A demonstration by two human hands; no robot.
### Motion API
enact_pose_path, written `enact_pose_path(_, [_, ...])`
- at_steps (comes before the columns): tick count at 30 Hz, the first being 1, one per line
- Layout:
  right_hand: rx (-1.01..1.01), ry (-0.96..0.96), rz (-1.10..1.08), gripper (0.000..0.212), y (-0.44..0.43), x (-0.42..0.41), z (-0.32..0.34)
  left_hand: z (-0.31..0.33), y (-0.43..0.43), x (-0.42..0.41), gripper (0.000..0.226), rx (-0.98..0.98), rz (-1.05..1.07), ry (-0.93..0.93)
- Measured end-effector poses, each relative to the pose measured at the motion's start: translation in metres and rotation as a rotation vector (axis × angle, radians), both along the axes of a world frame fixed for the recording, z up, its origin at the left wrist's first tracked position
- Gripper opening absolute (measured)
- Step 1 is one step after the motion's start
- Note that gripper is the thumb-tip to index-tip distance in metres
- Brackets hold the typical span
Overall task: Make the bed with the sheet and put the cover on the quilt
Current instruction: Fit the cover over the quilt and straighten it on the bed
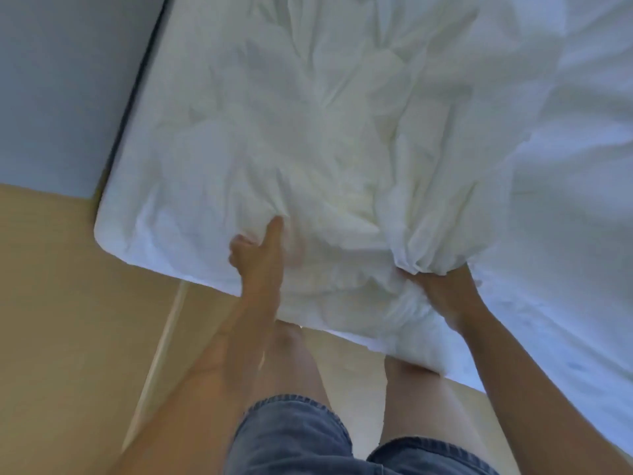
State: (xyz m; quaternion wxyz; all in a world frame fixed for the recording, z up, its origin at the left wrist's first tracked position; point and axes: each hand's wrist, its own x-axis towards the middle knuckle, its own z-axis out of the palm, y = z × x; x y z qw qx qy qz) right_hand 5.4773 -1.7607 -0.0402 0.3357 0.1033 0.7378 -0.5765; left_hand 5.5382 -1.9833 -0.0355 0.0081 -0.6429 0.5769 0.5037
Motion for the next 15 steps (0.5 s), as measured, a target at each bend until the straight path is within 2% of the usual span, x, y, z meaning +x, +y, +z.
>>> enact_pose_path(2, [-0.041,0.008,0.058,0.037,0.007,-0.005,-0.003,0.004,0.058,-0.03,0.068,0.513,0.169,0.201])
enact_pose_path(3, [-0.049,0.015,0.081,0.038,0.009,-0.007,-0.002,0.005,0.073,-0.05,0.056,0.665,0.229,0.316])
enact_pose_path(4, [-0.063,0.022,0.101,0.04,0.009,-0.009,0.002,0.005,0.081,-0.068,0.044,0.711,0.282,0.408])
enact_pose_path(6, [-0.13,0.009,0.118,0.042,0.007,-0.013,0.011,0.006,0.087,-0.098,0.021,0.586,0.333,0.455])
enact_pose_path(9, [-0.187,-0.021,0.097,0.039,0.006,-0.016,0.023,0.022,0.079,-0.116,0.03,0.339,0.299,0.383])
enact_pose_path(10, [-0.212,-0.003,0.081,0.038,0.007,-0.017,0.031,0.03,0.074,-0.117,0.026,0.294,0.309,0.37])
enact_pose_path(12, [-0.224,0.066,0.046,0.037,0.023,-0.019,0.04,0.044,0.061,-0.119,0.02,0.265,0.368,0.36])
enact_pose_path(15, [-0.146,0.096,-0.073,0.041,0.09,-0.016,0.06,0.057,0.041,-0.119,0.028,0.239,0.492,0.404])
